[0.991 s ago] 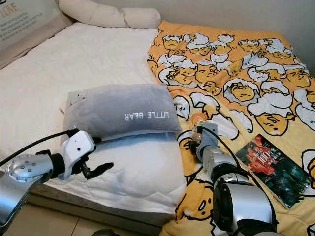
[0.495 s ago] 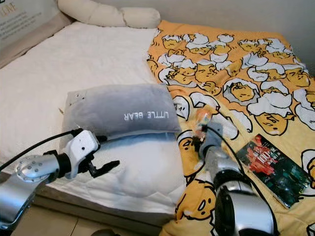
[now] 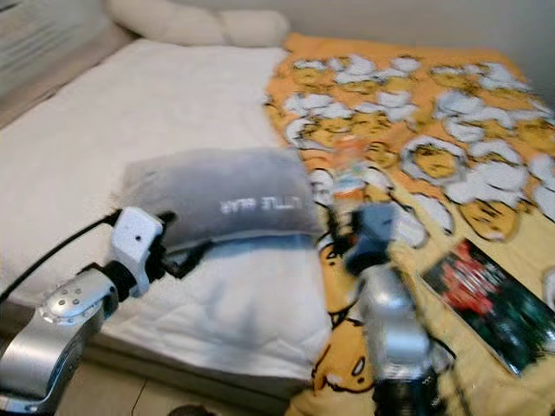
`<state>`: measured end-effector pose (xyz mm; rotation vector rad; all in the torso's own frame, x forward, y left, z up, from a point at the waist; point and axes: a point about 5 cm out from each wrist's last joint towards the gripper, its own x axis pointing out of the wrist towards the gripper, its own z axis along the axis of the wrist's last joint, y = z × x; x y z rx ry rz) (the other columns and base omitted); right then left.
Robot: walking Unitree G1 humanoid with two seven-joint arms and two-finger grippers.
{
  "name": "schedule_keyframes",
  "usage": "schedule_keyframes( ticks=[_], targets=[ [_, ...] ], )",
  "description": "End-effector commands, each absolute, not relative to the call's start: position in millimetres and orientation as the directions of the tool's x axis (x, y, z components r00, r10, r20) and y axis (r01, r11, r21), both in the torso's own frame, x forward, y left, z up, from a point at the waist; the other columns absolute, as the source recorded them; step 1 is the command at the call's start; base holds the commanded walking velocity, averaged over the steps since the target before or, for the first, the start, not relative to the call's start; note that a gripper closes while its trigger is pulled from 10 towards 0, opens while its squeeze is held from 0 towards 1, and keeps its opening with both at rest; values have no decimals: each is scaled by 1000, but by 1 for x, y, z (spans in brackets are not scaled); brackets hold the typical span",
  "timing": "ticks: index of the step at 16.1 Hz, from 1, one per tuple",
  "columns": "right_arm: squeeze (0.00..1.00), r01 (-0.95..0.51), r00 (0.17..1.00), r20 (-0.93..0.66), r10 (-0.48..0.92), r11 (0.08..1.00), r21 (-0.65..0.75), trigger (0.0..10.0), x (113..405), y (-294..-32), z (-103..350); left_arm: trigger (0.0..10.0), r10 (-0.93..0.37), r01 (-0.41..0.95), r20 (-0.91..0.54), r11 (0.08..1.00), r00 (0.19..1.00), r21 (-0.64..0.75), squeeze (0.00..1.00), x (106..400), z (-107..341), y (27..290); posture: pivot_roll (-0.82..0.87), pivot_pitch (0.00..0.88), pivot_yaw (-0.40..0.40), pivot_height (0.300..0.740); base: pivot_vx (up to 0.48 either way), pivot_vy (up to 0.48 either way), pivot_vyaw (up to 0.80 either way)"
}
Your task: Clean up the room
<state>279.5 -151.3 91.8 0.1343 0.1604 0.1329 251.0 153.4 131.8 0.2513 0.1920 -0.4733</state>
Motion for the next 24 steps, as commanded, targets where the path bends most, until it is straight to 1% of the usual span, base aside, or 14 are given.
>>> schedule_keyframes(
  ticks=[1,4,5,8,9,11,14,15,16,18,23,24],
  targets=[
    [0,-119,978,-154,142,982,147,10000,277,-150,97,10000,-354,411,-260,886,898,214,0,249,129,161,59,0,45,740,0,0,800],
    [0,-156,971,-162,176,979,131,10000,271,-139,103,10000,-296,361,-282,907,913,216,0,250,125,167,63,0,43,740,0,0,800],
    [0,-164,966,-177,188,976,141,10000,267,-134,103,10000,-229,295,-296,933,927,204,0,250,123,174,75,0,40,740,0,0,800],
    [0,-147,967,-184,174,977,152,10000,265,-135,107,10000,-163,241,-285,933,945,266,0,250,122,183,75,0,43,740,0,0,800],
    [0,-105,973,-190,134,982,155,10000,265,-139,107,10000,-115,193,-256,933,960,303,0,253,124,187,67,0,46,740,0,0,800],
    [0,-116,969,-202,140,985,127,10000,265,-142,109,10000,-89,160,-239,941,967,298,0,256,125,186,62,0,48,740,0,0,800],
    [0,-102,959,-257,118,992,75,10000,266,-148,103,10000,-128,200,-246,935,961,294,0,258,123,179,60,0,49,740,0,0,800],
    [0,-96,956,-271,111,993,70,10000,265,-151,102,10000,-146,214,-260,943,954,256,0,257,121,175,58,0,48,740,0,0,800],
    [0,-97,955,-275,112,993,67,10000,264,-152,101,10000,-146,215,-261,942,954,256,0,257,121,174,56,0,48,740,0,0,800],
    [0,-111,946,-300,125,992,62,10000,263,-151,99,10000,-132,203,-244,934,961,294,0,260,121,174,50,0,45,740,0,0,800],
    [0,-143,930,-333,157,987,69,10000,263,-149,96,10000,-95,150,-198,947,976,284,0,265,123,173,46,0,39,740,0,0,800],
    [0,-162,924,-338,179,984,77,10000,264,-147,95,10000,-94,146,-192,950,977,275,0,266,125,174,45,0,39,740,0,0,0]
  ],
)
